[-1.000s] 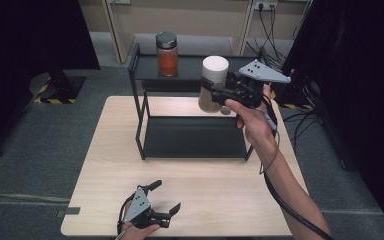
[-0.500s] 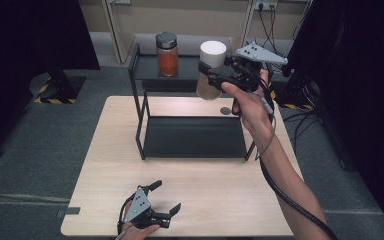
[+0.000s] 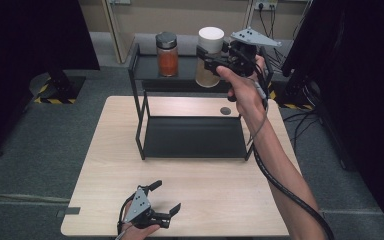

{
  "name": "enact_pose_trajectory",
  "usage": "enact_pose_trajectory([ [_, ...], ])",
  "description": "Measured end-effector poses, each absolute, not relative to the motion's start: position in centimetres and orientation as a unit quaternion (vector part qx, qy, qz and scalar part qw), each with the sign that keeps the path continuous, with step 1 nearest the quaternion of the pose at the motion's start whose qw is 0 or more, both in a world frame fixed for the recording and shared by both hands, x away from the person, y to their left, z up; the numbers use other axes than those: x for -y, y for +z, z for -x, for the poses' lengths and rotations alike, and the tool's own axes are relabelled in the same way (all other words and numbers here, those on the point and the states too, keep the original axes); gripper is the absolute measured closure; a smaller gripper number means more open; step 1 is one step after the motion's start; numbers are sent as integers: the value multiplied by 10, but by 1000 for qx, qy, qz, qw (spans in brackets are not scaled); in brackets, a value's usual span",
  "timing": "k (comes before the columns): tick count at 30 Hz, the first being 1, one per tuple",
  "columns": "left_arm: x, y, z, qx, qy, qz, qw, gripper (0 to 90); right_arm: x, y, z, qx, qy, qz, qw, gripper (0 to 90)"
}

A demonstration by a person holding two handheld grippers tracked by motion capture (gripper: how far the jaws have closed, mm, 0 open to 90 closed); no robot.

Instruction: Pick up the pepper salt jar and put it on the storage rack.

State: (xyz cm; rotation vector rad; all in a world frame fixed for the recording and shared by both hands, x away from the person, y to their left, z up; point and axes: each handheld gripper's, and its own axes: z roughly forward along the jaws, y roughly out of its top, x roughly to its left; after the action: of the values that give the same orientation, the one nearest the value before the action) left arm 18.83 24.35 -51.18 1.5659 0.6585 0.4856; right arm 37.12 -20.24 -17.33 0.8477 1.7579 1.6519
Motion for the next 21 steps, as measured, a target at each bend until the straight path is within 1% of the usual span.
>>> enact_pose_trajectory([
  [21, -244, -512, -188, -289, 212, -683, 637, 12, 180, -175, -403, -645, 599, -351, 318, 345],
])
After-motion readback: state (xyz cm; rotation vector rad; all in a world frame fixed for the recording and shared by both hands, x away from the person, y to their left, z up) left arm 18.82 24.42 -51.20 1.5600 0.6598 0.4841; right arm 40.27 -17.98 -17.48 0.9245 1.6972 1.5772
